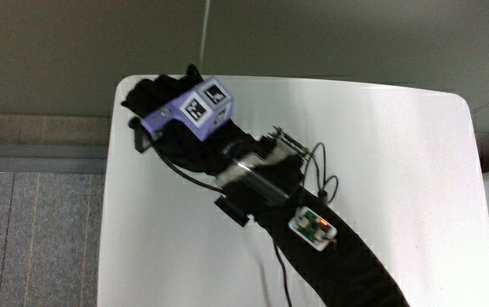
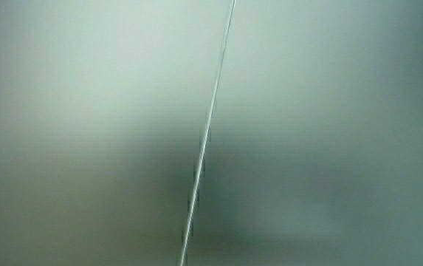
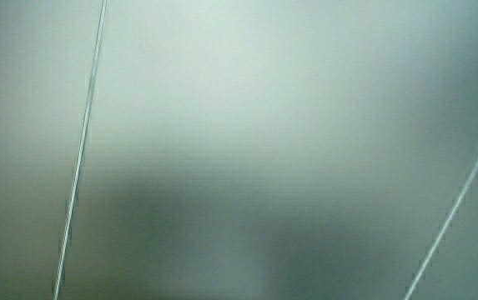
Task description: Place green brick
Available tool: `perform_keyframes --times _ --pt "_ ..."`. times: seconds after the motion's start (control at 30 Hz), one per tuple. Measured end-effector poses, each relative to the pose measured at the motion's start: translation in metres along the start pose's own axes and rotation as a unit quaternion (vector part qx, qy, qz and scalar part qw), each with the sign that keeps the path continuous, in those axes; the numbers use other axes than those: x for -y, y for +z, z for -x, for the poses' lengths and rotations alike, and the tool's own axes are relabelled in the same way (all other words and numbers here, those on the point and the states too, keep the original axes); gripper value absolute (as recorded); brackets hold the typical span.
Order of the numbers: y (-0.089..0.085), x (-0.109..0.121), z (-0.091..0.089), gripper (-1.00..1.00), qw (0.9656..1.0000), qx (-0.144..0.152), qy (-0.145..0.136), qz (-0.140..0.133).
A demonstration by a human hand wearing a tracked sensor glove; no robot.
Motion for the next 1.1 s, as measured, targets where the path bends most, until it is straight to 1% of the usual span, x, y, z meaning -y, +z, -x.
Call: perform_keyframes --times 0.3,0.4,0.43,0.47,0.53,0.6,0.63,0.67,0.7,0.73,0.77,0.83,0.9,0.97,1.07,1.1 --pt "-0.013 -0.001 -0.009 0.0 0.9987 0.021 -0.034 0.032" --pt "-0.029 -0.001 -0.026 0.0 0.9982 0.024 -0.044 0.034" --pt "-0.03 -0.003 -0.026 0.0 0.9979 0.029 -0.042 0.039" --pt "-0.029 -0.004 -0.026 0.0 0.9979 0.022 -0.044 0.042" --pt "-0.023 -0.003 -0.022 0.0 0.9978 0.02 -0.042 0.048" --pt "-0.024 -0.003 -0.021 0.0 0.9973 0.031 -0.041 0.053" --pt "-0.023 -0.002 -0.021 0.0 0.9974 0.028 -0.041 0.052" --pt "-0.022 -0.002 -0.021 0.0 0.9971 0.038 -0.043 0.051" --pt "-0.022 -0.002 -0.021 -0.05 0.997 0.033 -0.041 0.056" --pt "-0.026 -0.003 -0.024 -0.1 0.9965 0.041 -0.047 0.056" --pt "-0.025 -0.003 -0.024 -0.14 0.9965 0.038 -0.043 0.06" --pt "-0.022 -0.003 -0.022 -0.24 0.9961 0.04 -0.043 0.065" --pt "-0.022 -0.004 -0.025 -0.33 0.9951 0.035 -0.045 0.081" --pt "-0.018 -0.004 -0.023 -0.43 0.9933 0.038 -0.049 0.098" --pt "-0.021 -0.004 -0.023 -0.57 0.9904 0.052 -0.047 0.119" --pt "-0.023 -0.005 -0.023 -0.62 0.9882 0.063 -0.055 0.128"
